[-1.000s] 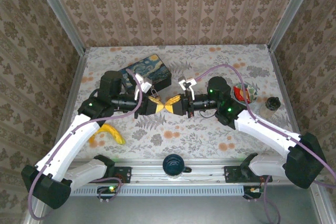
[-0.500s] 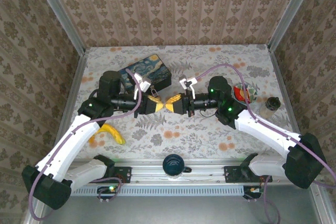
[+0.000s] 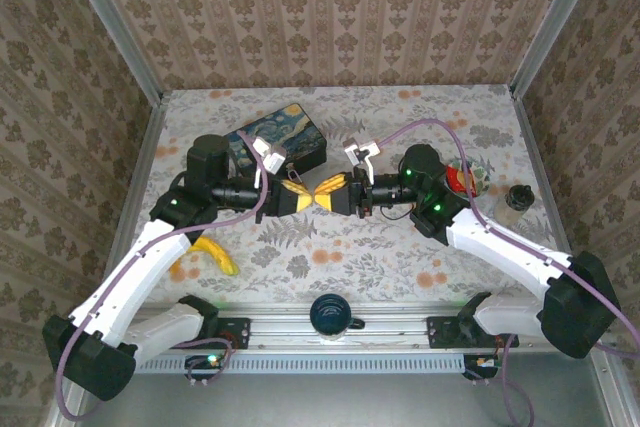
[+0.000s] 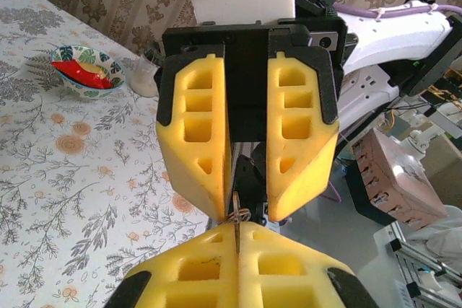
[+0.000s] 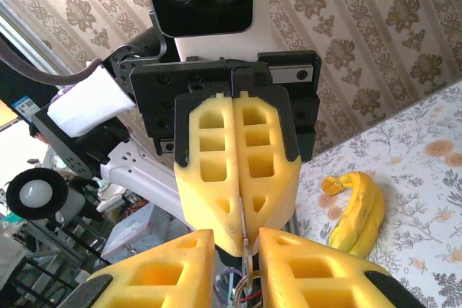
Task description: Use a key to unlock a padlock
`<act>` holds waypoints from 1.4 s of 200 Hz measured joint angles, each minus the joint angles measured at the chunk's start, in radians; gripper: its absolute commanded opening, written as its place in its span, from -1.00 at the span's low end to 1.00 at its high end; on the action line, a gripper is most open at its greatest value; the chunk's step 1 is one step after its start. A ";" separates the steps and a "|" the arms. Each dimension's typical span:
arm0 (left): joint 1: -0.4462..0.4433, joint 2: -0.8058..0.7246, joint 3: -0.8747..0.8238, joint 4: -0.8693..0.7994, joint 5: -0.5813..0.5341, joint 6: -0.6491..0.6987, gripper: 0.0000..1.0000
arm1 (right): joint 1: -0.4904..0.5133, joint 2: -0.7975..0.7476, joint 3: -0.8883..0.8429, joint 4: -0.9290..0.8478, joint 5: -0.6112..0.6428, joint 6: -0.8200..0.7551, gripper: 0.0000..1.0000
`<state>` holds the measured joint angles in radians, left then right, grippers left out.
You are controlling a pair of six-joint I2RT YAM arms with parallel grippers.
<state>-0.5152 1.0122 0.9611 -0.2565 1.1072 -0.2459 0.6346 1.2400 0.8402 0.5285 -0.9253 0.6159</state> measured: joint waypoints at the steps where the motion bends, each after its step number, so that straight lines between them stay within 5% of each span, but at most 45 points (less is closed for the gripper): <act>1: 0.000 0.000 -0.001 0.000 0.000 -0.001 -1.00 | 0.000 0.000 0.000 0.000 0.000 0.000 -0.51; 95: 0.004 -0.013 -0.006 0.026 0.004 -0.023 -1.00 | 0.000 0.019 0.000 0.002 -0.003 0.008 -0.50; 148: 0.012 -0.021 -0.012 0.026 0.004 -0.024 -1.00 | 0.000 0.009 -0.001 -0.019 -0.003 -0.010 -1.00; 177: 0.013 -0.026 -0.014 0.026 0.004 -0.023 -1.00 | 0.000 0.008 -0.001 -0.019 -0.003 -0.010 -1.00; 190: 0.014 -0.026 -0.014 0.025 0.001 -0.025 -0.57 | 0.000 0.007 -0.001 -0.021 -0.003 -0.010 -1.00; 210: 0.020 -0.026 -0.014 0.019 -0.015 -0.035 -0.31 | 0.000 -0.002 -0.001 -0.047 0.001 -0.017 -1.00; 237: 0.025 -0.035 -0.016 0.017 -0.063 -0.053 0.49 | -0.002 -0.019 -0.001 -0.116 0.037 -0.045 -1.00; 280: 0.026 -0.094 -0.016 0.026 -0.171 -0.087 0.84 | -0.006 -0.030 -0.011 -0.182 0.105 -0.067 -1.00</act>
<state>-0.4892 0.9184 0.9447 -0.2306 0.9360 -0.3332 0.6285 1.2098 0.8288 0.3462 -0.8204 0.5488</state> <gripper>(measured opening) 0.902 0.071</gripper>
